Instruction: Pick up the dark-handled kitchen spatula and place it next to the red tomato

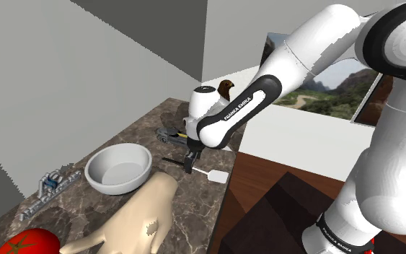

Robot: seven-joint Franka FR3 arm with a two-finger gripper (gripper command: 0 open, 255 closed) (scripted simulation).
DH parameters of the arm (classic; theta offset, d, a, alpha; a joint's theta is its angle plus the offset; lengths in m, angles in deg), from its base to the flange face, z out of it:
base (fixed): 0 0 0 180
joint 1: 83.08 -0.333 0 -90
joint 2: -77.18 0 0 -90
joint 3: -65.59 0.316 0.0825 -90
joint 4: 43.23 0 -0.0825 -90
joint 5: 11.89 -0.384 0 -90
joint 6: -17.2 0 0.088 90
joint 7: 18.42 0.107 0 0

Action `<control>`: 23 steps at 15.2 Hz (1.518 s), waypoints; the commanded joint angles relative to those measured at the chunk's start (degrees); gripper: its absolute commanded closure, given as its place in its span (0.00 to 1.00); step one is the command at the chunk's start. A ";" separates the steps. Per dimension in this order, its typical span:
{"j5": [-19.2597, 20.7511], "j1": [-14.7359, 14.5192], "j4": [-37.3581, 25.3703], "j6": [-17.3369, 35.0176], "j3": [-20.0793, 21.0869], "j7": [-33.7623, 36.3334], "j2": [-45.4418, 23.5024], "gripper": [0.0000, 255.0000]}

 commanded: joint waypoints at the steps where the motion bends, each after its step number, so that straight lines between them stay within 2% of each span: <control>1: 0.17 -0.08 0.08 0.62 -0.03 0.18 -0.51 0.00; 8: 0.17 -0.08 0.08 0.61 -0.03 0.18 -0.51 0.00; 9: 0.17 -0.08 0.08 0.61 -0.03 0.18 -0.51 1.00; 18: 0.17 -0.08 0.08 0.61 -0.03 0.18 -0.51 1.00; 23: -0.79 0.12 -0.41 -3.07 0.27 -0.47 2.73 1.00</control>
